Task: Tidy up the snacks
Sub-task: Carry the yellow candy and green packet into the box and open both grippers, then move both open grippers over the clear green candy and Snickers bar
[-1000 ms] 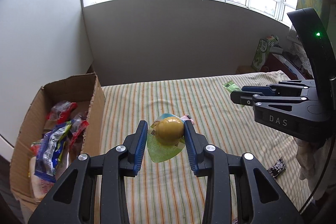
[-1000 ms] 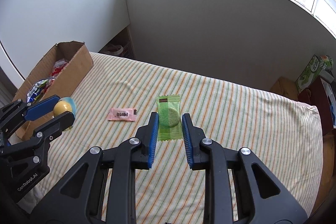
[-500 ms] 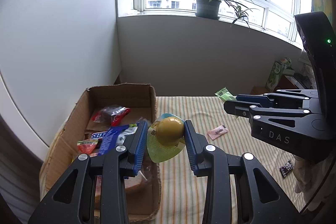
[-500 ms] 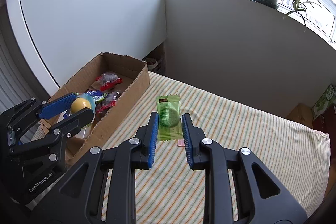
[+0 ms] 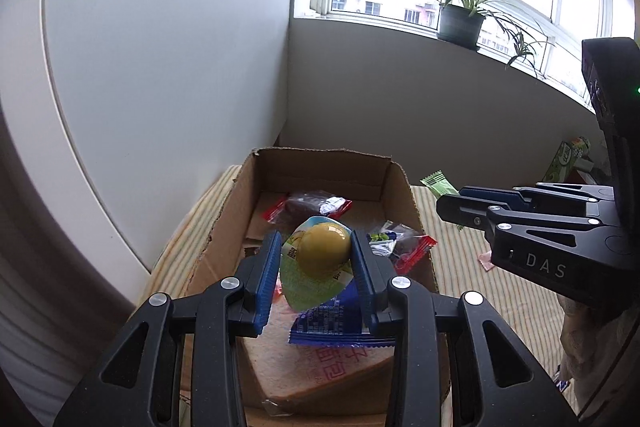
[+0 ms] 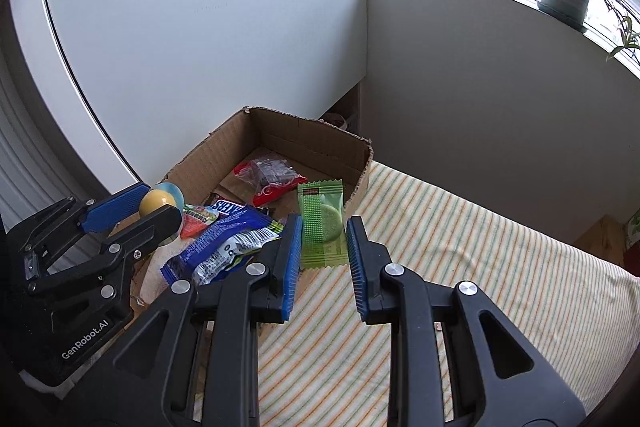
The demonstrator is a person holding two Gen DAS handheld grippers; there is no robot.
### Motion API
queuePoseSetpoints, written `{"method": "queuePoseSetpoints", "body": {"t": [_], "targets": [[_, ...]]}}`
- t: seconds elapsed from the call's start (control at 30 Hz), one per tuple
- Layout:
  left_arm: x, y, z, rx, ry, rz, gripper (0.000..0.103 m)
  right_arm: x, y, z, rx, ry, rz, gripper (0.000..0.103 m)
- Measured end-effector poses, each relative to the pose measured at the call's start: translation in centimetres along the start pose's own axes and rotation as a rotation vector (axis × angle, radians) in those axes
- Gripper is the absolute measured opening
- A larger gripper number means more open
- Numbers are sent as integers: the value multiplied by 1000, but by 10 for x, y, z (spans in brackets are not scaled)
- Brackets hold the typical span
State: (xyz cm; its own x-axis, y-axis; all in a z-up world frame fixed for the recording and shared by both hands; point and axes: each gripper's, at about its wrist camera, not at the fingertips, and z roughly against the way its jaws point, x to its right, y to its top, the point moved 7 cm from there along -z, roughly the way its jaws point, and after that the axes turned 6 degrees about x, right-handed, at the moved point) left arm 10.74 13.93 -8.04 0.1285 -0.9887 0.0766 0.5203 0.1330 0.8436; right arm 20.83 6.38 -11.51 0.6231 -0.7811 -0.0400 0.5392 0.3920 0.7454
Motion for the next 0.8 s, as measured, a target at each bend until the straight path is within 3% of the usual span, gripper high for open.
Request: {"method": "queuePoseSetpoints", "body": {"t": [0.2, 0.27, 0.33, 0.8], "targets": [[-8, -1, -9, -19, 3, 4, 34, -17, 6, -22, -10, 22, 20, 26], [-12, -3, -11, -30, 14, 8, 35, -17, 8, -26, -6, 22, 6, 52], [-16, -4, -14, -38, 26, 18, 37, -13, 9, -26, 3, 27, -19, 62], [0, -2, -2, -16, -3, -1, 37, 6, -5, 4, -5, 1, -18, 62]]}}
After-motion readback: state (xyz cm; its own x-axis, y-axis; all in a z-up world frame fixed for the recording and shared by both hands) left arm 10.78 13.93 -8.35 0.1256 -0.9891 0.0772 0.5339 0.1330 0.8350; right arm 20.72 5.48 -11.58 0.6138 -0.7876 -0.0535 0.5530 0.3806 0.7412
